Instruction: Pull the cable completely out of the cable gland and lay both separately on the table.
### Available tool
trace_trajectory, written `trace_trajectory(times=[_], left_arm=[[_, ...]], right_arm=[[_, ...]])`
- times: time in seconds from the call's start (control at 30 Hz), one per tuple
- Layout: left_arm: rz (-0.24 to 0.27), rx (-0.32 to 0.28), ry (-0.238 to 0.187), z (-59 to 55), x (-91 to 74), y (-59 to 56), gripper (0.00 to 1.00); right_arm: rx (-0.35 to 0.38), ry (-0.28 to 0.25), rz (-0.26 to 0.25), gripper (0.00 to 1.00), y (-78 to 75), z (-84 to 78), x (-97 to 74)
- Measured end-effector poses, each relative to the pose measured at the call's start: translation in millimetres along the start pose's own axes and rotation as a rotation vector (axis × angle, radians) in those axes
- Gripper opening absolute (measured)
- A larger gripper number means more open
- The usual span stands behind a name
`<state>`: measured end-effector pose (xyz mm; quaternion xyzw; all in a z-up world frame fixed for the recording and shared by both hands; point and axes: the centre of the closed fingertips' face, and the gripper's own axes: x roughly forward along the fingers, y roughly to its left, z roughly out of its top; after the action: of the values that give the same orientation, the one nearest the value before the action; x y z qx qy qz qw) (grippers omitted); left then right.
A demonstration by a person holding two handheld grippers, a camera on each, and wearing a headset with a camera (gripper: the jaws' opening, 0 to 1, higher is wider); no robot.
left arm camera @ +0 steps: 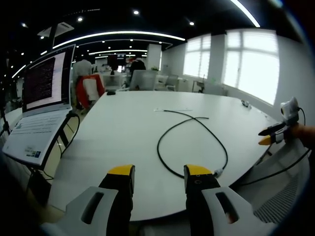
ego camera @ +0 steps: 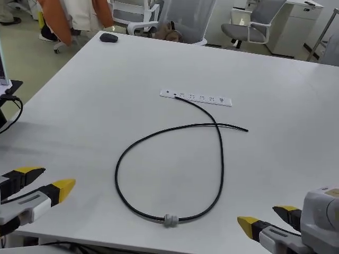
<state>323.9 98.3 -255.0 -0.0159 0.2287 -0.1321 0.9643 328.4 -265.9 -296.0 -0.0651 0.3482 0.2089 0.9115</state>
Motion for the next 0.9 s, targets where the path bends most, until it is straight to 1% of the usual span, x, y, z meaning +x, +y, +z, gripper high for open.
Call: trace_trajectory(times=[0.1, 0.47, 0.57, 0.6, 0.63, 0.73, 0.77, 0.83, 0.87, 0.9], left_arm=[[0.000, 0.002, 0.001, 0.0, 0.3, -0.1, 0.42], [-0.001, 0.004, 0.001, -0.3, 0.8, 0.4, 0.42], [-0.004, 0.005, 0.008, -1.2, 1.0, -0.1, 0.42], [-0.010, 0.007, 0.017, -2.1, 1.7, -1.5, 0.43], [-0.031, 0.014, 0.031, -3.4, 3.0, -5.0, 0.45], [-0.062, 0.039, 0.059, -5.0, 6.1, -12.5, 0.44], [-0.071, 0.052, 0.066, -5.6, 6.3, -14.5, 0.44], [-0.094, 0.091, 0.096, -9.6, 6.4, -19.0, 0.45], [-0.111, 0.103, 0.105, -10.2, 6.8, -22.2, 0.45], [-0.142, 0.123, 0.107, -8.7, 7.5, -28.5, 0.46]], right_arm=[[0.000, -0.006, 0.000, 0.50, -0.3, 0.9, -0.1], [-0.002, 0.002, 0.010, 0.50, 1.5, -0.3, 0.7], [-0.002, 0.005, 0.012, 0.49, 1.9, -0.9, 0.7], [-0.003, 0.005, 0.013, 0.49, 1.8, -0.9, 0.8], [-0.001, 0.005, 0.013, 0.49, 1.6, -0.8, 0.8], [0.000, 0.004, 0.010, 0.49, -0.1, -0.8, 0.8], [0.005, 0.002, 0.010, 0.49, -0.6, -0.9, 0.7], [0.003, 0.002, 0.014, 0.49, 0.3, -0.7, 0.9], [0.000, 0.002, 0.013, 0.49, 0.2, -0.6, 0.9], [0.001, 0.001, 0.014, 0.49, 0.2, -0.3, 1.0]])
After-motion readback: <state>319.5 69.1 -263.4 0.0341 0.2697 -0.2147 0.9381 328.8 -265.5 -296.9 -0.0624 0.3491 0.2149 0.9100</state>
